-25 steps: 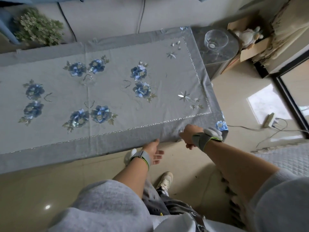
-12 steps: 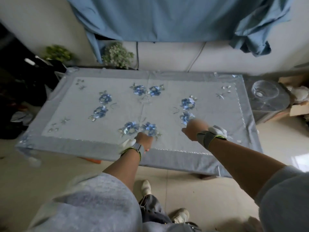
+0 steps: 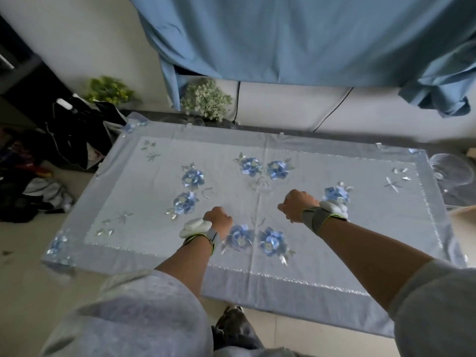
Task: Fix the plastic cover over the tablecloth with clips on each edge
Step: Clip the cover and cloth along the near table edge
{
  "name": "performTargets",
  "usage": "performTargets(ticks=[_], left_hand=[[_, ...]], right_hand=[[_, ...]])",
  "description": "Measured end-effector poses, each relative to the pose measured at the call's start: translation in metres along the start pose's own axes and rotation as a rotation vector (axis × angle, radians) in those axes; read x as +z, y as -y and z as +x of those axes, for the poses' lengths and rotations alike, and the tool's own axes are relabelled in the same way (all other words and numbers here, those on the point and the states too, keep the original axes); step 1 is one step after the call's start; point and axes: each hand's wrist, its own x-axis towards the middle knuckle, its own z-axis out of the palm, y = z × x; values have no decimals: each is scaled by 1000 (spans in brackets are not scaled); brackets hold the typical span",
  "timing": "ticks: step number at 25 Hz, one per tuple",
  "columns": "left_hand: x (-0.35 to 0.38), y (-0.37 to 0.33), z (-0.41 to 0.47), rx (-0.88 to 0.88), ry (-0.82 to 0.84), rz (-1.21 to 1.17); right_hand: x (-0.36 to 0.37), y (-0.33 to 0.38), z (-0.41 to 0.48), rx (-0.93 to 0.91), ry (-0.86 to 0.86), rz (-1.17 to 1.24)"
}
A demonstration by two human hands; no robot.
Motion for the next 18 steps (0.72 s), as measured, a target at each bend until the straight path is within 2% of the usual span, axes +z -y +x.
performTargets(ticks=[5, 10, 13, 17, 18], left_hand=[[-21, 33, 66, 118, 21, 224], [-17, 71, 100, 229, 32, 395], [-4, 93, 108, 309, 53, 466], [13, 110, 106, 389, -103, 473], [16, 113, 109, 387, -86, 467]], right_hand=[[11, 44, 48, 45, 11, -21], [20, 69, 80, -57, -95, -138], [31, 79, 101, -56, -52, -201], [47, 83, 110, -17, -86, -270], [49, 84, 111, -13, -111, -260]])
